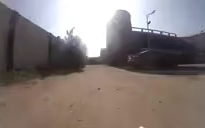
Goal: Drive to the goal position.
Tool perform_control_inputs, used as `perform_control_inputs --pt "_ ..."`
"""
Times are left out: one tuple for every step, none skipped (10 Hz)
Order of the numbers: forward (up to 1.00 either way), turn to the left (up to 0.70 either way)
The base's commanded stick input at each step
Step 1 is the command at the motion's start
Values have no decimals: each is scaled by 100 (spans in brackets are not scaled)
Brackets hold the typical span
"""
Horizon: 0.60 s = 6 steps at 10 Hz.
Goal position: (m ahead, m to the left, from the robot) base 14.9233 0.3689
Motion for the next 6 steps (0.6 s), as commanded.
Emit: perform_control_inputs --pt "100 0" --pt "100 0" --pt "100 0" --pt "100 0" --pt "100 0" --pt "100 0"
